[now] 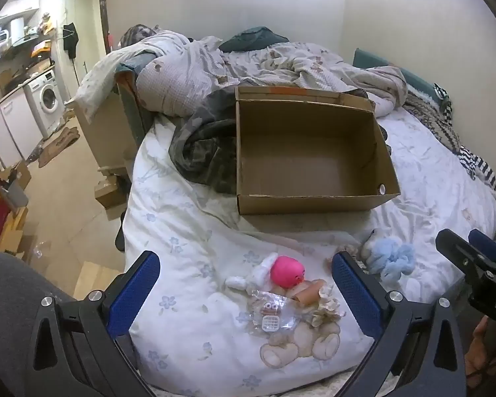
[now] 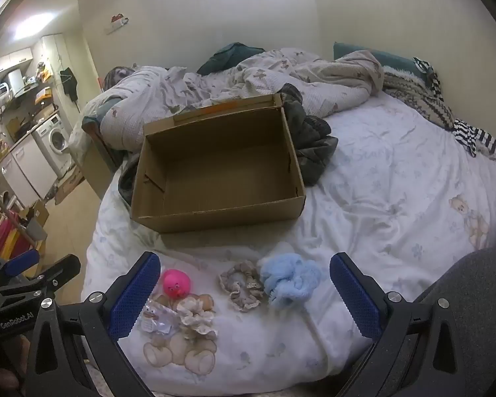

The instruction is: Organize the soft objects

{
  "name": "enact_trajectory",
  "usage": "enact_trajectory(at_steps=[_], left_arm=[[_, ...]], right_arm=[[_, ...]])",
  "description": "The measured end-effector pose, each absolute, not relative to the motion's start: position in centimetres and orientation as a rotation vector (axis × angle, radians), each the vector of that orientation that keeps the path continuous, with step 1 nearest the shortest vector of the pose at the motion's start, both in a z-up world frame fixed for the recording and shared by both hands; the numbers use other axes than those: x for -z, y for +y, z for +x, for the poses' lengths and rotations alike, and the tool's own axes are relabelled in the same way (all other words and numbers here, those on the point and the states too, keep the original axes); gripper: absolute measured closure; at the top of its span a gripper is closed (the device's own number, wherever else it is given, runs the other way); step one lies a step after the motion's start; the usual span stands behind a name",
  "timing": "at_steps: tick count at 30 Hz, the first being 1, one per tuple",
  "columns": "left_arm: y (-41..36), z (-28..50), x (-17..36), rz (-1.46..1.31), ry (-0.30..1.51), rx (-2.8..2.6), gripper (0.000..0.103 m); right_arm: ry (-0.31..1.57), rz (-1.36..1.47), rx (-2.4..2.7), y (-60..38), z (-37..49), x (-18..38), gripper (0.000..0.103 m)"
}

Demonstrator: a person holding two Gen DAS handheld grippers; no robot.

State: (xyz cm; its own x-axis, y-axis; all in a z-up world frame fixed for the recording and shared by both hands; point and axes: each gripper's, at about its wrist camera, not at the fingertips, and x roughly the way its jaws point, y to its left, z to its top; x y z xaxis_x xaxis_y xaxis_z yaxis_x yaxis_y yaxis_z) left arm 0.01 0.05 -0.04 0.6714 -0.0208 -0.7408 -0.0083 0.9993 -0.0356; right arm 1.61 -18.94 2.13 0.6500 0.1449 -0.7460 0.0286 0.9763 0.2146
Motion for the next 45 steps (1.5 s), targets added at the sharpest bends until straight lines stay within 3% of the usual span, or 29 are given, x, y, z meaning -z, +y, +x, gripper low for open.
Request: enact_trajectory(at_steps=[45], left_arm=[[-0.05,0.15,0.01,-0.027,0.840,-0.013,0.000]], right_arm=[[0.861,0.240,-0.074,-19.10,1.57,-1.96,0.000]])
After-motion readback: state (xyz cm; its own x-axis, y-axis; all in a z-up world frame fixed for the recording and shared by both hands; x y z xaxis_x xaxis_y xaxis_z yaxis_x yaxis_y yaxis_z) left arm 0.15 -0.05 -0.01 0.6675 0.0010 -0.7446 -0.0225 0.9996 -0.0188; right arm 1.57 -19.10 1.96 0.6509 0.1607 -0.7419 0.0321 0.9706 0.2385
